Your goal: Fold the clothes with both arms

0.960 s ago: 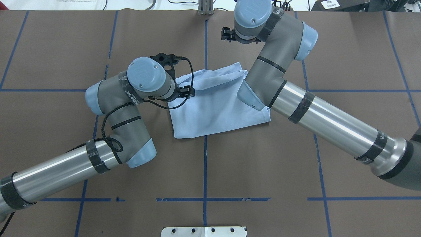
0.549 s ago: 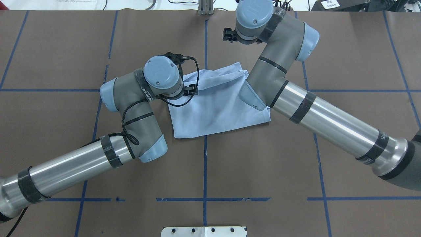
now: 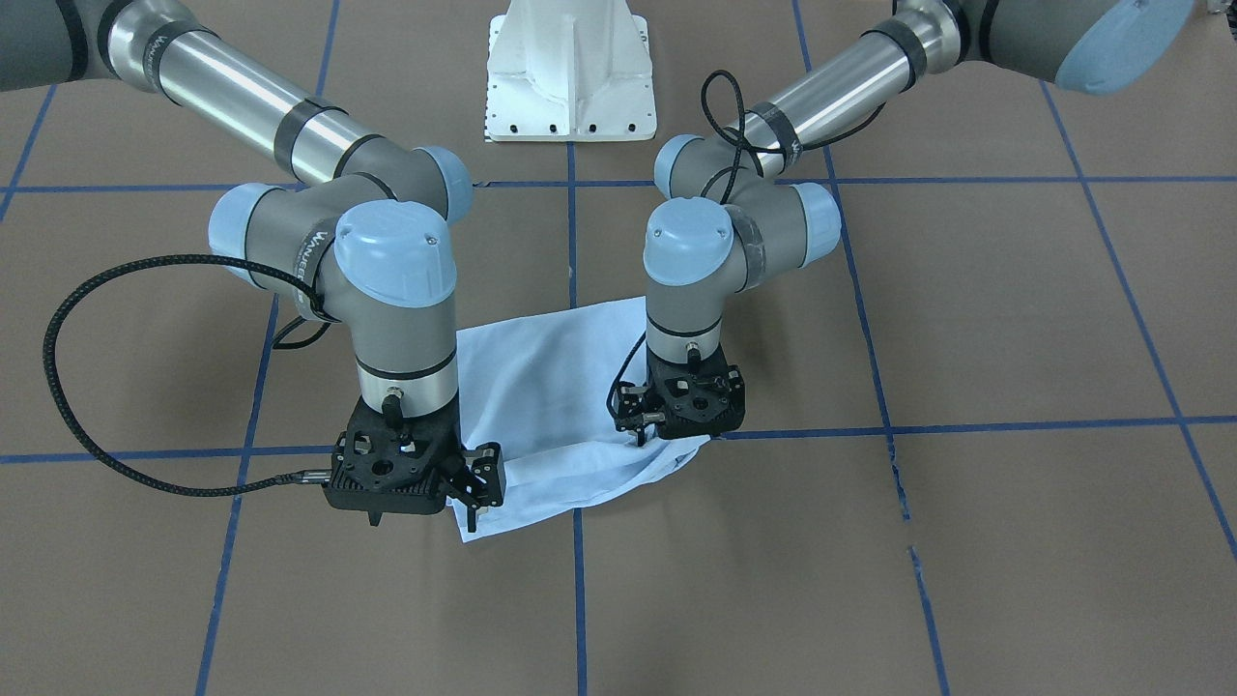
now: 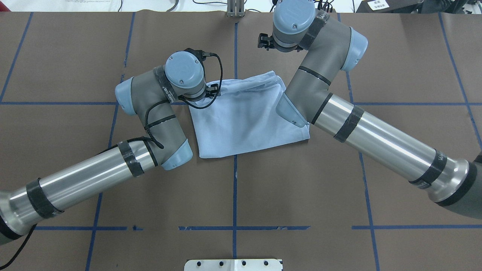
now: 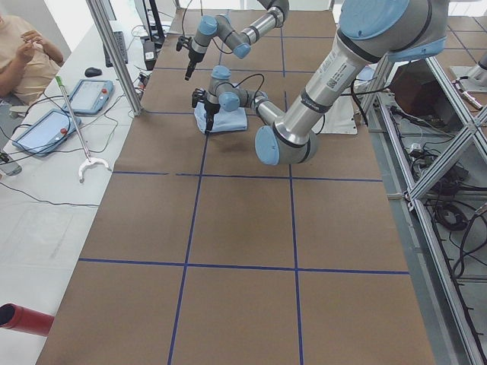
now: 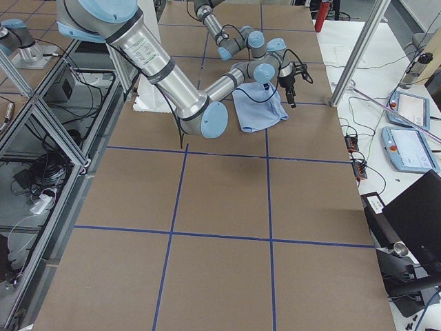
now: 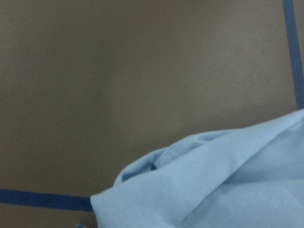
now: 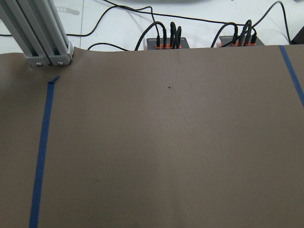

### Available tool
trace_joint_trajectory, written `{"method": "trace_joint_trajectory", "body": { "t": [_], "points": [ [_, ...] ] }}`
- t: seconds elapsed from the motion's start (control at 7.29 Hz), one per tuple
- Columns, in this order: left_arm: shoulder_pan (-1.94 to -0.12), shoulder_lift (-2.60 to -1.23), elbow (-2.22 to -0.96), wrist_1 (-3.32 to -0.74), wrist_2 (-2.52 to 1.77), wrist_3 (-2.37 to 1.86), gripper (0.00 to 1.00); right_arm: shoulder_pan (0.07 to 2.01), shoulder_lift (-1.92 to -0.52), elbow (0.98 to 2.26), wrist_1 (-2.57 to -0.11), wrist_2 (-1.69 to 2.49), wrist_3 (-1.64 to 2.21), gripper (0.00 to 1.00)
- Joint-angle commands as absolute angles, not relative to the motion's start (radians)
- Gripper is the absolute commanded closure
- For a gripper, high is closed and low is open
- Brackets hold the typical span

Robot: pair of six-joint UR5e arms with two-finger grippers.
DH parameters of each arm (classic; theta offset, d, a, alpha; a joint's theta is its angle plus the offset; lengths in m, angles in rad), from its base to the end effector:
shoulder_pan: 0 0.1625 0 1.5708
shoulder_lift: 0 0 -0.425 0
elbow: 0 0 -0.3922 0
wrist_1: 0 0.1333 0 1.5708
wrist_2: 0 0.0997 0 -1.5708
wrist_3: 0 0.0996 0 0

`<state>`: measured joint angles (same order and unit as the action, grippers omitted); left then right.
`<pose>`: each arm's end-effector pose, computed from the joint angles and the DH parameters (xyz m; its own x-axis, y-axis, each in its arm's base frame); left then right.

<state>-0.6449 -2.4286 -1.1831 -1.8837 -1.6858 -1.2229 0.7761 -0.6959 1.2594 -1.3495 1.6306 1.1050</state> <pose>0.5753 -0.5853 0.2626 0.7140 -0.1133 -0.6909 0.3074 0.9373 0.1640 -0.4807 -0.6503 0.2254 0.7517 0.1096 0.6504 -0.3710 0.8855 0.2796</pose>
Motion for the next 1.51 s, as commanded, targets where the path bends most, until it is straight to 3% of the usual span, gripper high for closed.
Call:
{"method": "trace_joint_trajectory", "body": {
  "t": [0.0,0.55,0.96,1.37],
  "points": [
    [-0.711,-2.459,-1.051,-1.966,-1.684,-1.165,0.00,0.775,-0.701,1.259,-1.347,1.631,1.104,0.00],
    [-0.782,-2.457,-1.069,-2.051,-1.728,-1.092,0.00,0.770,-0.741,1.261,-1.230,1.634,1.118,0.00],
    [-0.715,-2.398,-1.199,-2.026,-1.752,-1.103,0.00,0.765,-0.742,1.267,-1.232,1.649,1.115,0.00],
    [-0.667,-2.398,-1.200,-2.013,-1.741,-1.103,0.00,0.765,-0.742,1.267,-1.232,1.651,1.109,0.00]
  ]
}}
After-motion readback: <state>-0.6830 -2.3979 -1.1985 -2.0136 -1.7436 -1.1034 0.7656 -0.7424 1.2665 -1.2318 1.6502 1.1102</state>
